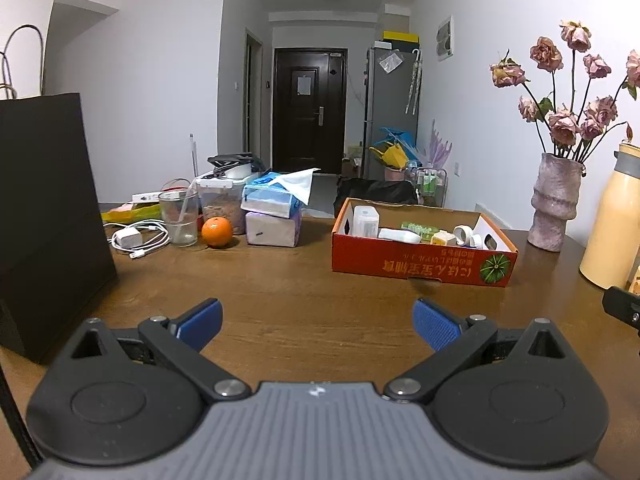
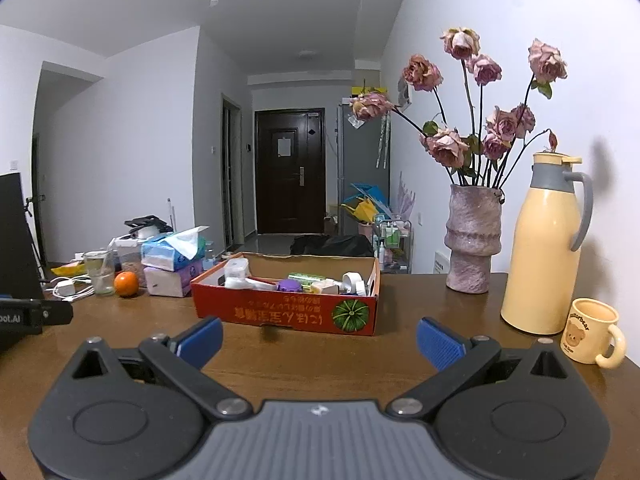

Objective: Organize rigid objects

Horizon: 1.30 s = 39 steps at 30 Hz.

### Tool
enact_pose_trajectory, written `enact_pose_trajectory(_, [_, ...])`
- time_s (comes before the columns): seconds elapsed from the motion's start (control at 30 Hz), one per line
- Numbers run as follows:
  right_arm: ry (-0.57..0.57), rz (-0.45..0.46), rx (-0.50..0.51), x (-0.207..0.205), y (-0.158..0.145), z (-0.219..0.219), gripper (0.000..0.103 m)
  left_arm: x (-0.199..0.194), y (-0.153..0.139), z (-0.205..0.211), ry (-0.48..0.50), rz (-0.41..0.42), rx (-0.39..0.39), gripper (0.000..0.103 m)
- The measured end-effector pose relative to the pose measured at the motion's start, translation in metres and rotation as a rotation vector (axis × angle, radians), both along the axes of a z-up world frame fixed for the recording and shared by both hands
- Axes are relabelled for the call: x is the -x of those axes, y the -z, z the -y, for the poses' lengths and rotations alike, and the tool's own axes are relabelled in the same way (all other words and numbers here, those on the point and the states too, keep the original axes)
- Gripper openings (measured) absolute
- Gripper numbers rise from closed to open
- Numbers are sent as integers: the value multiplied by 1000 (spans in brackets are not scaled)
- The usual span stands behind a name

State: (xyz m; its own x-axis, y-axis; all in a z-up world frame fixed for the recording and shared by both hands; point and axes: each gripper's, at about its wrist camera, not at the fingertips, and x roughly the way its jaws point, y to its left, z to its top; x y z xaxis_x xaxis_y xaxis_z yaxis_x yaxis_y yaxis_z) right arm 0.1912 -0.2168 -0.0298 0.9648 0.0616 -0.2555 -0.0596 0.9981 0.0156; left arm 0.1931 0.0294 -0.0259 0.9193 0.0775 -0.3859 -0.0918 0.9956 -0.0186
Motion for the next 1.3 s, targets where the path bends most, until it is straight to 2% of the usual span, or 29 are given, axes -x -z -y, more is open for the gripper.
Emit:
enact_pose_trajectory(0.27, [-3, 18, 4, 21, -5, -5, 103, 16, -3, -2, 1, 15, 3, 103])
enact_pose_trajectory(1.3, [-3, 22, 4, 25, -7, -4, 103, 22, -6, 5, 5, 23, -4, 103])
